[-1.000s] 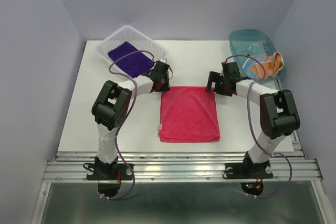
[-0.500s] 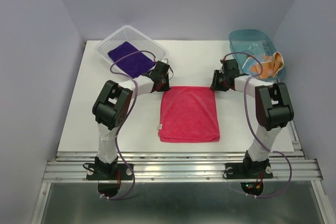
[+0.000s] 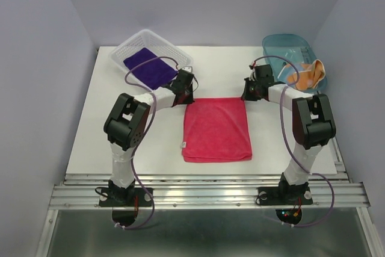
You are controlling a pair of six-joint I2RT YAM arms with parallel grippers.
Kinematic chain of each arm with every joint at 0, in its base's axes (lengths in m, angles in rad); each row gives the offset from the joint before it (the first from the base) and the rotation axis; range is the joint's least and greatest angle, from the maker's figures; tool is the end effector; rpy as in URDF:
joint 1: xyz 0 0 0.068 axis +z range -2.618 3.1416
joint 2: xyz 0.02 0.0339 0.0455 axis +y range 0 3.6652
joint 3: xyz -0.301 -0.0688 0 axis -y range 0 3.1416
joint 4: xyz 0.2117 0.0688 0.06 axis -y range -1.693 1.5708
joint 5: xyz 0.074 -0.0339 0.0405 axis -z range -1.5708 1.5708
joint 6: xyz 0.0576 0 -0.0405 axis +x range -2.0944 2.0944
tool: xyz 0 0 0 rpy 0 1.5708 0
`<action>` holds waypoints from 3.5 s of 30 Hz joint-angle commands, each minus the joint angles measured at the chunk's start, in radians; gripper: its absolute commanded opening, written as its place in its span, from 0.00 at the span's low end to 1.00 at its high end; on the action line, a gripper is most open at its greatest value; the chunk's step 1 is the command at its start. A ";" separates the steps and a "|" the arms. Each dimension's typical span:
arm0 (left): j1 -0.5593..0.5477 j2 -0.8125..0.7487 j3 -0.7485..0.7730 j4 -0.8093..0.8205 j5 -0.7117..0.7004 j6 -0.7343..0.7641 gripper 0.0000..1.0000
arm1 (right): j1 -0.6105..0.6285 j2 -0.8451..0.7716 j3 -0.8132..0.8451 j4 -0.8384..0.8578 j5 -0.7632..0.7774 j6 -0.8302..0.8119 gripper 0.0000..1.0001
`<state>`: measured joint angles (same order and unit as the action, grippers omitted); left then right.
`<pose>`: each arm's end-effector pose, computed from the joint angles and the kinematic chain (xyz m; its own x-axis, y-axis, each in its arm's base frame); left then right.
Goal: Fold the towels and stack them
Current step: Fold the towel, then neatly place the folded towel into the bin
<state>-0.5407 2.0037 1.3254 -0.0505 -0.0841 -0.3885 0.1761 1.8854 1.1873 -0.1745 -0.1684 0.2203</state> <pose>0.3855 -0.2258 0.2131 -0.7024 -0.0186 -0.7116 0.2087 0.9504 -0.2308 0.3901 0.0792 0.2094 -0.7969 0.0770 -0.5992 -0.1073 0.9581 0.2658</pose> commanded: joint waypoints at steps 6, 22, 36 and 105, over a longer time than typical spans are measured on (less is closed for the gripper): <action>0.007 -0.278 -0.236 0.192 0.076 0.017 0.00 | -0.004 -0.218 -0.095 0.027 -0.066 -0.003 0.01; -0.172 -0.647 -0.670 0.313 0.027 -0.157 0.00 | 0.011 -0.799 -0.528 -0.081 -0.161 0.134 0.01; -0.280 -0.830 -0.830 0.268 -0.034 -0.297 0.00 | 0.011 -1.000 -0.698 -0.204 -0.198 0.263 0.01; -0.343 -0.884 -0.789 -0.034 -0.082 -0.435 0.99 | 0.013 -1.094 -0.632 -0.372 -0.122 0.347 1.00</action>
<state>-0.8837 1.0447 0.4511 -0.1005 -0.1020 -0.8295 0.1844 0.7746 0.5182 -0.6182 -0.3103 0.5941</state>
